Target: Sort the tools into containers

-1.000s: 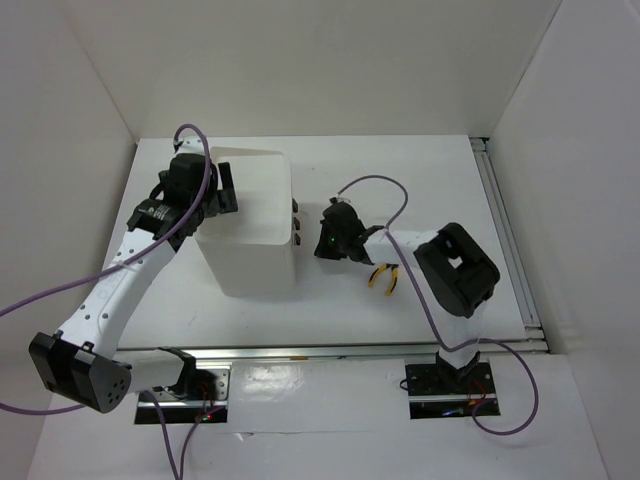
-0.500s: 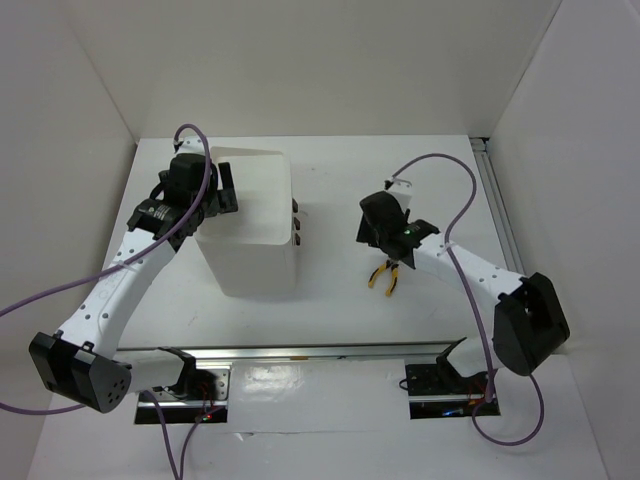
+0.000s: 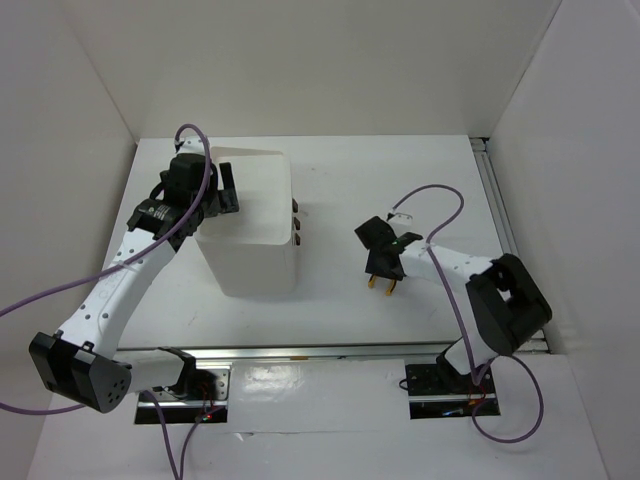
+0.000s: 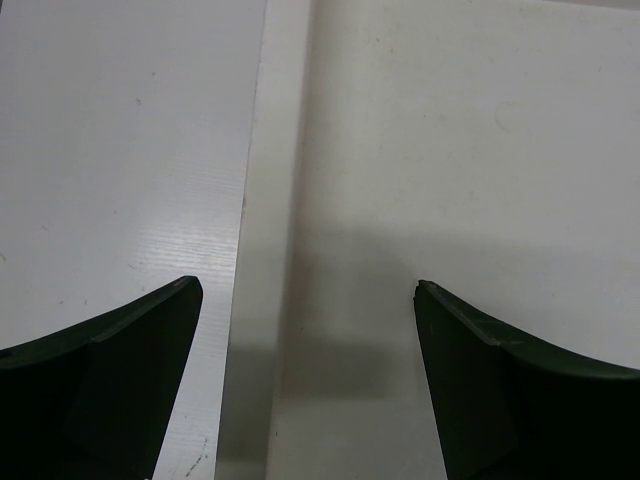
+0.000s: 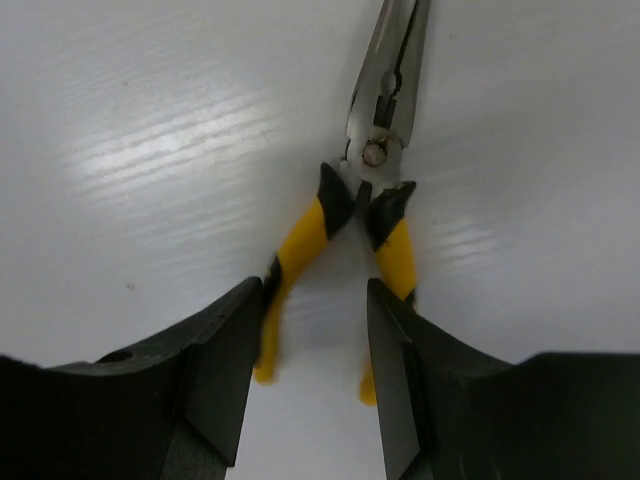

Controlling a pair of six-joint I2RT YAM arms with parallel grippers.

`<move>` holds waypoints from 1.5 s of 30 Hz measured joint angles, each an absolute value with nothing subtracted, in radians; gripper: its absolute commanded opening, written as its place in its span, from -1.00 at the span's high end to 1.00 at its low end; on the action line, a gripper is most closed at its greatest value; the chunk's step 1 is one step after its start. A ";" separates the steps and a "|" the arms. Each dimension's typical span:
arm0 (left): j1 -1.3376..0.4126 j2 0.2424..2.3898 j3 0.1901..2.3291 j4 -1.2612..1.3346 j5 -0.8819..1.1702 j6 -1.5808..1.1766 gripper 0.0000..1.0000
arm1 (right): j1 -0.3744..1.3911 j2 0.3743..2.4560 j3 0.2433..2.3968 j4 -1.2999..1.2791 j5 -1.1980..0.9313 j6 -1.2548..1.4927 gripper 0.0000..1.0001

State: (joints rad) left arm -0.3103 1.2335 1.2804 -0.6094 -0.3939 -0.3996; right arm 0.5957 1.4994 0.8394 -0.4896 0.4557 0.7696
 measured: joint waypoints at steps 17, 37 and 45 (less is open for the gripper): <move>-0.310 1.218 1.280 -0.626 -0.387 -0.397 -1.00 | 0.595 1.642 0.868 -0.352 0.445 0.812 1.00; -0.310 0.696 1.377 -0.637 -0.526 -0.508 -1.00 | 0.610 1.340 1.266 -0.433 0.282 0.493 1.00; -0.310 0.625 1.269 -0.810 -0.780 -0.660 -1.00 | 0.815 1.576 1.731 -0.338 0.124 0.427 1.00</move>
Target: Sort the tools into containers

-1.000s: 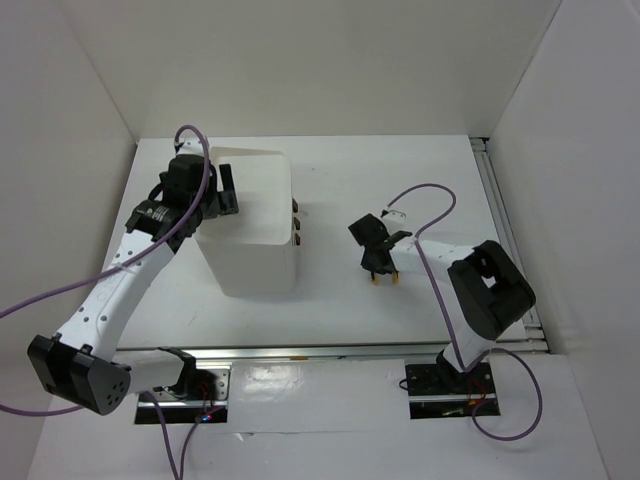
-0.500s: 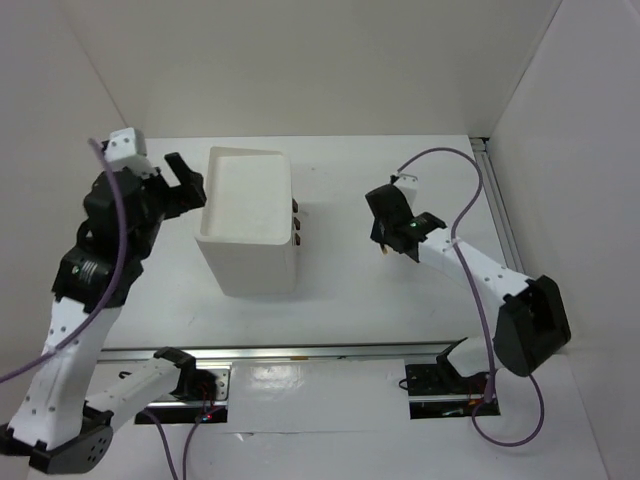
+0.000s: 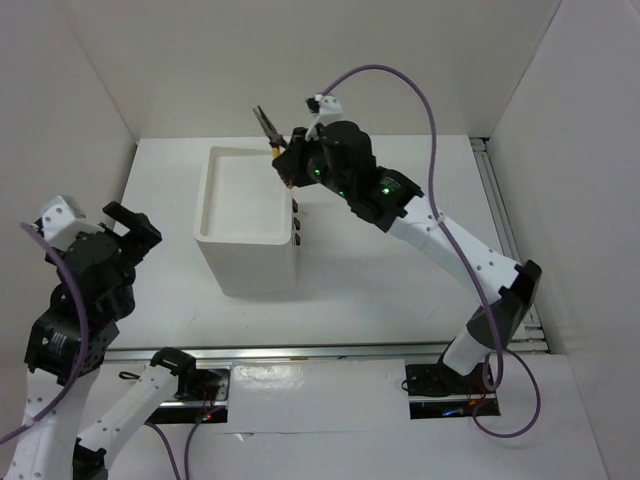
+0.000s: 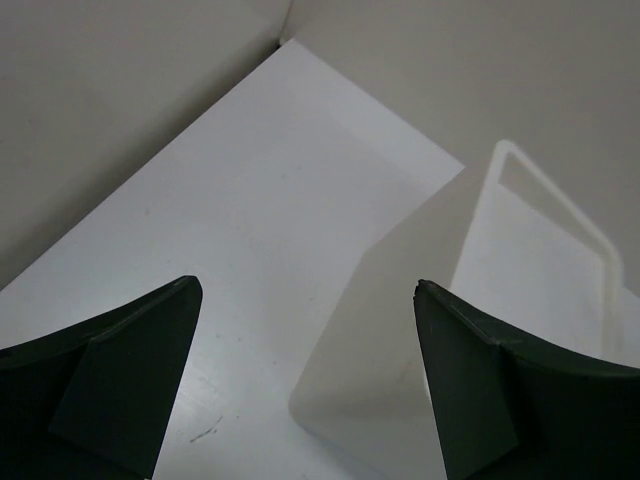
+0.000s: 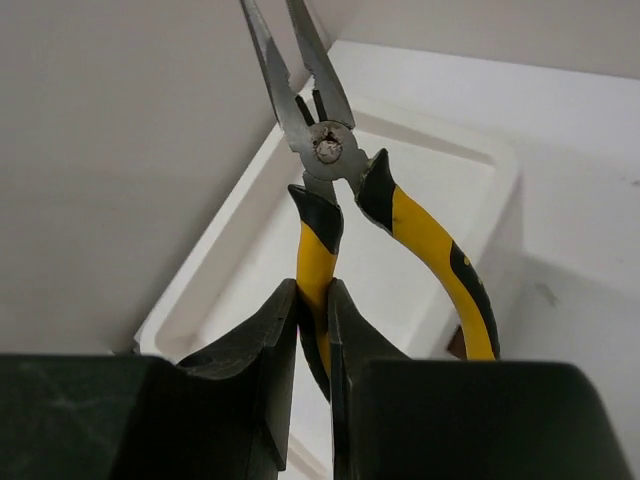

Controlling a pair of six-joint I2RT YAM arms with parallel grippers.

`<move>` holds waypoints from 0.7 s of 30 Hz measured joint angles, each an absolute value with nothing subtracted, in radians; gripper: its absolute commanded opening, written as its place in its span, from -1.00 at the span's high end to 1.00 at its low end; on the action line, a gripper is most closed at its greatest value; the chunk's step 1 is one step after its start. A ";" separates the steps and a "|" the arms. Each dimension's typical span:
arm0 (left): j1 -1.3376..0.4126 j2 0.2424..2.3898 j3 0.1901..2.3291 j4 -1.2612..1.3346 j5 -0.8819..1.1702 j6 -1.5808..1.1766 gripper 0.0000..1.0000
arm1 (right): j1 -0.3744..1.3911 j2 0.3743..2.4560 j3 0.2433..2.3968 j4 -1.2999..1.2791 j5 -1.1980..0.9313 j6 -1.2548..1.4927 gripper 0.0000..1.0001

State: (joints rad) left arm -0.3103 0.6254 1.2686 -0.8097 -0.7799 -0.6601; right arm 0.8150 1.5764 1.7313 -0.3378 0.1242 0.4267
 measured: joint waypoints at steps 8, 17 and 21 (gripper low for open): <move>-0.310 0.627 1.142 -0.856 -0.813 -0.685 -1.00 | 0.918 1.811 1.837 -0.364 0.122 0.426 1.00; -0.310 0.604 1.122 -0.840 -0.827 -0.682 -1.00 | 0.981 1.848 1.830 -0.361 0.161 0.439 -0.21; -0.310 0.604 1.110 -0.833 -0.824 -0.680 -1.00 | 0.995 1.849 1.854 -0.372 0.178 0.436 -0.88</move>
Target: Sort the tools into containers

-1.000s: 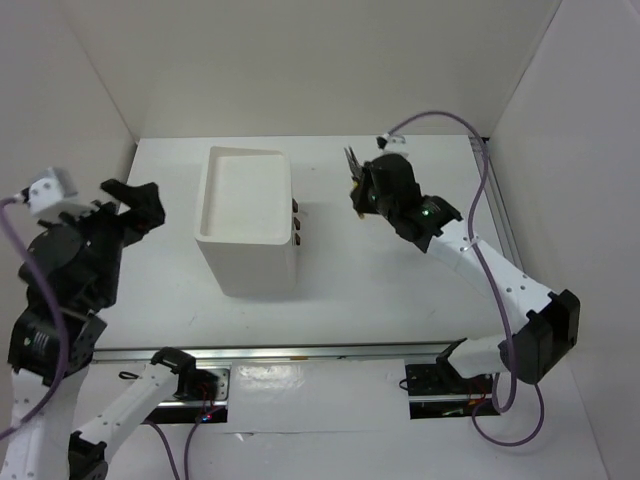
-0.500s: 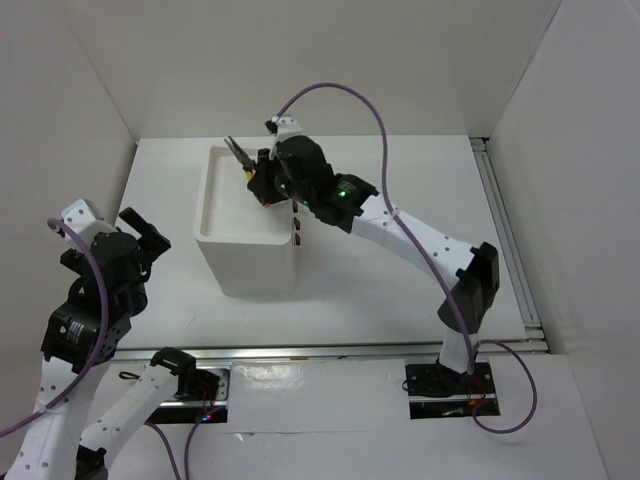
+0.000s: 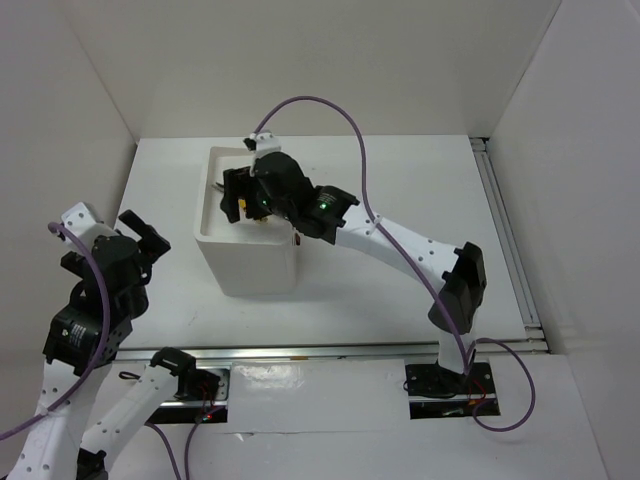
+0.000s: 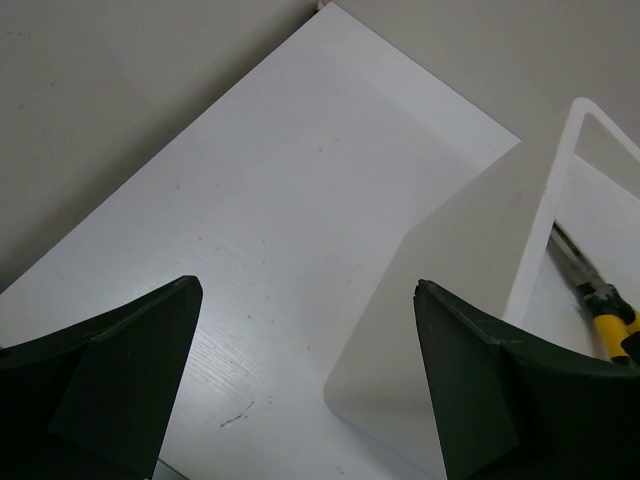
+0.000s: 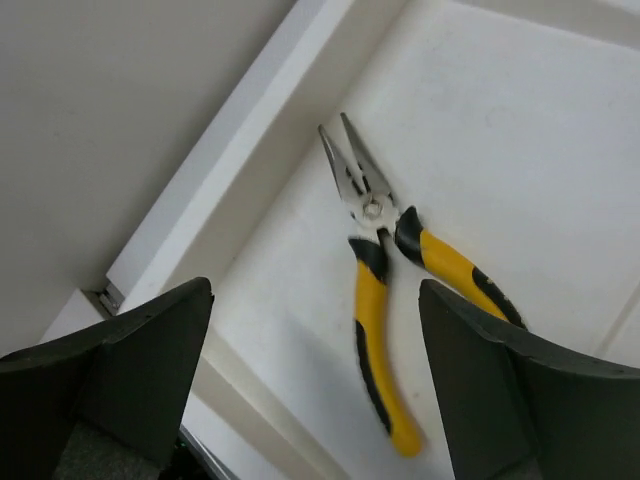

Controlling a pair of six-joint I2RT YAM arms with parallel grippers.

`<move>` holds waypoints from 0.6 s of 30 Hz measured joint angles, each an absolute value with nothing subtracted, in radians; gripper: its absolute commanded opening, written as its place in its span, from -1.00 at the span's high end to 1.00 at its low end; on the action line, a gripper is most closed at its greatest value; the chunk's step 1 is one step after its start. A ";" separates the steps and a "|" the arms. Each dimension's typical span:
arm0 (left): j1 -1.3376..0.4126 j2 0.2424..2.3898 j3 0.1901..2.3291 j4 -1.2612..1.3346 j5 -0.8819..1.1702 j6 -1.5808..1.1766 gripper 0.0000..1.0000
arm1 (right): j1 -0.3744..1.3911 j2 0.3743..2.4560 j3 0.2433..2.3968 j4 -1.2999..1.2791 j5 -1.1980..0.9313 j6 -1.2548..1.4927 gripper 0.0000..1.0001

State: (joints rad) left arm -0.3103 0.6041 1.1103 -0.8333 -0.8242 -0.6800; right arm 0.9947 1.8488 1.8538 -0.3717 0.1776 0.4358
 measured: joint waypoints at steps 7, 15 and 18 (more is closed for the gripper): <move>-0.310 0.604 1.106 -0.826 -0.804 -0.660 -1.00 | 0.999 1.843 2.035 -0.442 0.309 0.386 -1.00; -0.310 0.599 1.106 -0.812 -0.759 -0.634 -1.00 | 0.979 1.436 1.702 -0.638 0.656 0.397 -1.00; -0.310 0.596 1.117 -0.809 -0.730 -0.626 -1.00 | 0.970 1.246 1.596 -0.735 0.779 0.440 -1.00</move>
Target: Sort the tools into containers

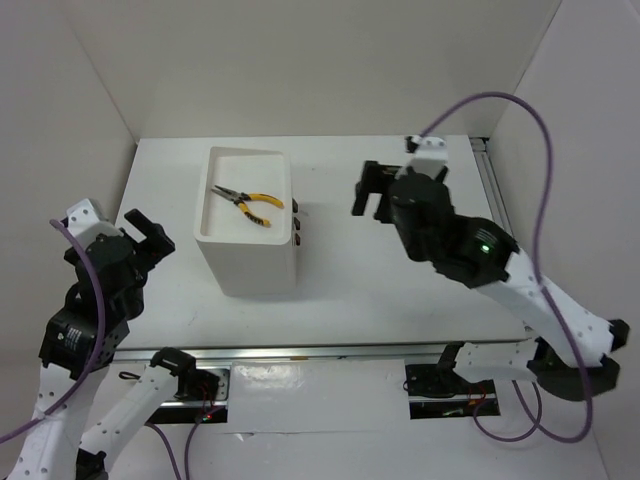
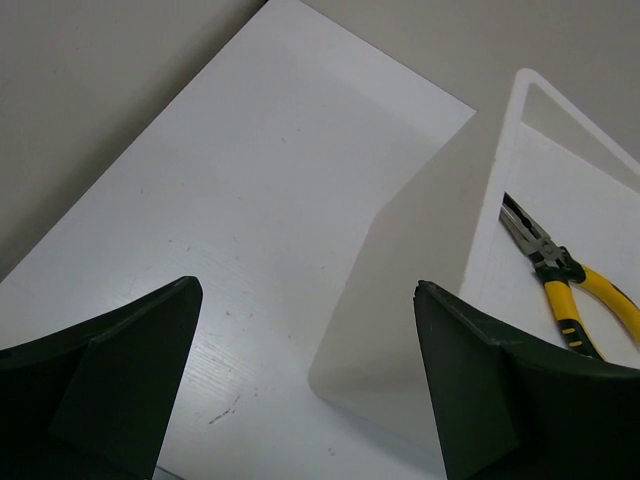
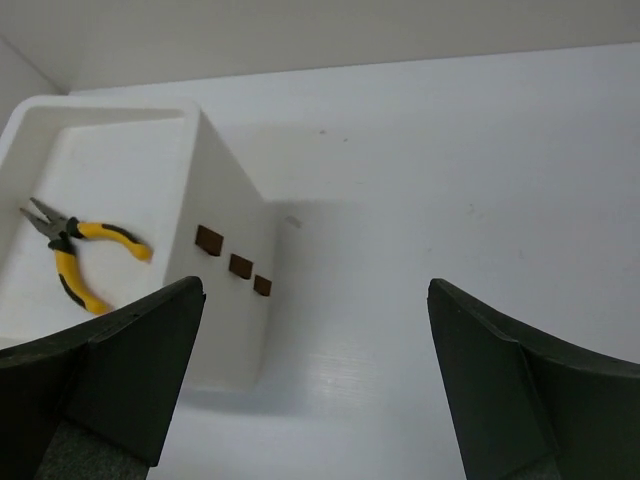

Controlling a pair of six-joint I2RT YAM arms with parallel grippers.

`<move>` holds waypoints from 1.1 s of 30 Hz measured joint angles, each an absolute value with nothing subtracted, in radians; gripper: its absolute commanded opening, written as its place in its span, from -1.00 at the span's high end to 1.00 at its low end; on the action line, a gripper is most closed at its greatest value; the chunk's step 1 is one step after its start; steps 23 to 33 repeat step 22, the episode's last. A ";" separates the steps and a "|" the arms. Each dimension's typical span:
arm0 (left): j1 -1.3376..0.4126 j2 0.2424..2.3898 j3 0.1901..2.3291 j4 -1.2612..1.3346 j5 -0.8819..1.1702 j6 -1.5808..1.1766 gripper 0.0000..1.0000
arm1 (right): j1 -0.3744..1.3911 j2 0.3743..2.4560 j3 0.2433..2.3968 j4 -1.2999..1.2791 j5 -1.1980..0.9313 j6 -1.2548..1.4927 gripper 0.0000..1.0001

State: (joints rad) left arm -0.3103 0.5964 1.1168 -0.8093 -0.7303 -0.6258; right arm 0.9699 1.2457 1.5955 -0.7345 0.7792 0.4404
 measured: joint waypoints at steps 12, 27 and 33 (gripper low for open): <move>-0.310 0.592 1.155 -0.825 -0.655 -0.604 -1.00 | 0.965 0.869 1.446 -0.926 0.949 0.514 -1.00; -0.310 0.586 1.155 -0.838 -0.648 -0.601 -1.00 | 0.965 0.908 1.418 -0.966 0.958 0.529 -1.00; -0.310 0.586 1.155 -0.838 -0.648 -0.601 -1.00 | 0.965 0.908 1.418 -0.966 0.958 0.529 -1.00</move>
